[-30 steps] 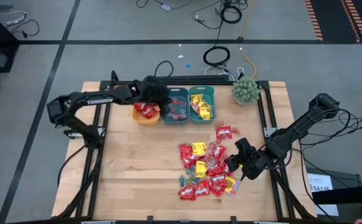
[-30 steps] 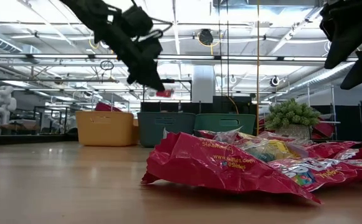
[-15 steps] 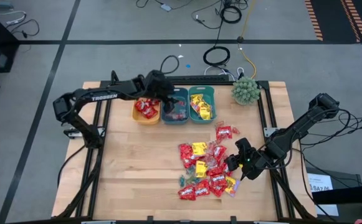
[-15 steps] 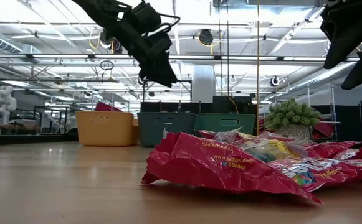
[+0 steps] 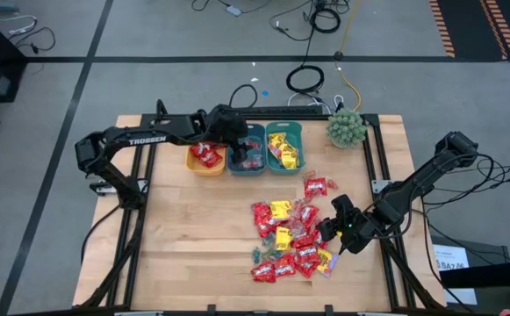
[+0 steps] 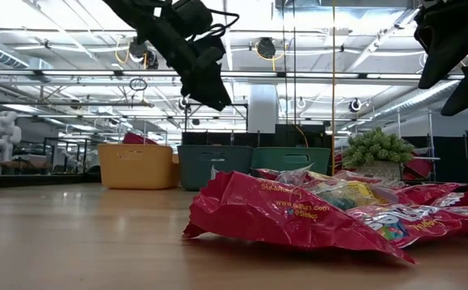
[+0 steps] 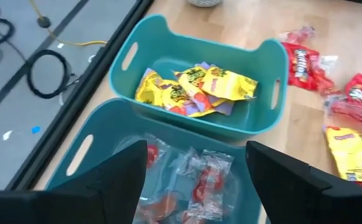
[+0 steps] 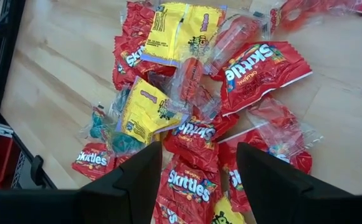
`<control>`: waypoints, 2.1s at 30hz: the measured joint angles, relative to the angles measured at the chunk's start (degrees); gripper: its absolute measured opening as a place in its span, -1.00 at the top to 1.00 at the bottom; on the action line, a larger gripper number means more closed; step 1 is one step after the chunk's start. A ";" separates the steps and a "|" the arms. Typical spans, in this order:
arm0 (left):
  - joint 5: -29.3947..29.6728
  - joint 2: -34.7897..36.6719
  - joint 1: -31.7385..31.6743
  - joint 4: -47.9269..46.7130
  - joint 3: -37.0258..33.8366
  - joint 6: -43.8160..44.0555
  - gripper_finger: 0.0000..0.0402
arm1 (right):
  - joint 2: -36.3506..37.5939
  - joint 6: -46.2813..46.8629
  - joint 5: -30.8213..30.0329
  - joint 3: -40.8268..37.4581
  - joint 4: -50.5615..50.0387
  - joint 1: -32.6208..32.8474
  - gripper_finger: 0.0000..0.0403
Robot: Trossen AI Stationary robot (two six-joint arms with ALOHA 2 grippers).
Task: Sort candy
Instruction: Put the yellow candy into the green bin
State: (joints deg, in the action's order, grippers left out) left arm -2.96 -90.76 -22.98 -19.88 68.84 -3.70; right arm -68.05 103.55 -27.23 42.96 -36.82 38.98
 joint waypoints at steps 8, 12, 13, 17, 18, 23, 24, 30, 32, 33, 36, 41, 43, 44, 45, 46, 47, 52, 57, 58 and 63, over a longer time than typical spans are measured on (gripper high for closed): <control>-3.97 2.76 4.31 -1.19 0.04 12.27 -0.40 | -1.34 -8.79 -1.42 -0.02 1.29 0.00 0.01; -4.09 5.48 8.55 -2.32 0.04 9.22 -0.40 | -3.82 -22.60 -2.49 -0.01 5.05 -1.26 0.01; -4.06 6.27 9.75 -2.58 0.04 7.90 -0.40 | -4.71 -26.65 -3.71 -0.01 6.69 -1.74 0.01; -3.73 8.85 13.85 -4.77 0.04 5.77 -0.40 | -8.56 -43.46 -8.06 0.00 16.83 -5.06 0.01; -3.31 9.26 14.50 -4.92 0.04 5.99 -0.40 | -9.53 -47.12 -8.67 0.00 19.64 -6.21 0.01; -2.93 10.61 17.53 -11.54 0.04 9.29 -0.40 | -13.42 -59.59 -8.39 0.03 30.62 -12.80 0.01; -2.92 10.77 18.06 -14.45 0.04 9.31 -0.40 | -13.98 -60.75 -7.59 0.05 31.36 -14.18 0.01; 3.34 12.53 22.45 -14.69 -6.90 5.74 -0.40 | -18.24 -67.23 4.70 0.05 32.35 -22.67 0.01; 0.19 14.54 24.03 -5.58 -12.89 4.86 -0.40 | -19.97 -69.17 7.85 0.05 32.35 -25.10 0.01; -2.43 16.00 24.46 -1.28 -16.24 4.92 -0.40 | -20.83 -69.97 9.18 0.05 32.36 -26.14 0.01; -7.50 20.42 24.74 10.22 -26.81 7.70 -0.40 | -23.93 -72.56 10.96 0.05 32.36 -28.43 0.01; -4.89 29.84 24.50 16.47 -39.71 15.97 -0.40 | -29.41 -77.62 12.26 0.29 33.20 -30.02 0.01; -3.43 32.85 24.50 15.98 -42.43 19.12 -0.40 | -31.41 -78.35 14.43 0.37 33.51 -30.35 0.02; -3.32 33.99 24.51 15.98 -43.25 19.73 -0.40 | -32.38 -78.39 15.24 0.48 33.68 -30.38 0.04; -3.24 35.02 24.53 15.66 -44.01 19.57 -0.40 | -32.97 -78.36 15.87 0.52 33.97 -30.36 0.08; -3.18 35.81 24.52 14.61 -44.44 19.20 -0.40 | -33.48 -78.34 16.36 0.57 34.15 -30.24 0.14; -3.11 36.32 24.52 13.51 -44.57 18.47 -0.40 | -33.59 -78.31 16.67 0.59 34.16 -30.08 0.23; -2.98 37.94 24.50 12.36 -44.62 18.12 -0.40 | -31.76 -78.38 18.21 1.14 32.30 -29.55 0.85; -3.92 41.23 24.50 14.29 -44.63 14.77 -0.40 | -24.84 -78.49 14.88 1.50 27.22 -29.40 0.91; -4.09 42.18 24.50 15.36 -44.63 14.05 -0.40 | -22.68 -78.35 13.87 2.29 26.07 -29.46 0.91; -4.52 46.81 24.50 21.55 -44.61 13.35 -0.40 | -13.51 -78.23 10.98 6.05 15.96 -29.51 0.98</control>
State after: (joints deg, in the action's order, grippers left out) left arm -7.49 -43.95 1.52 1.66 24.23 9.65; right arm -81.57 25.32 -16.25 49.01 -20.86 9.47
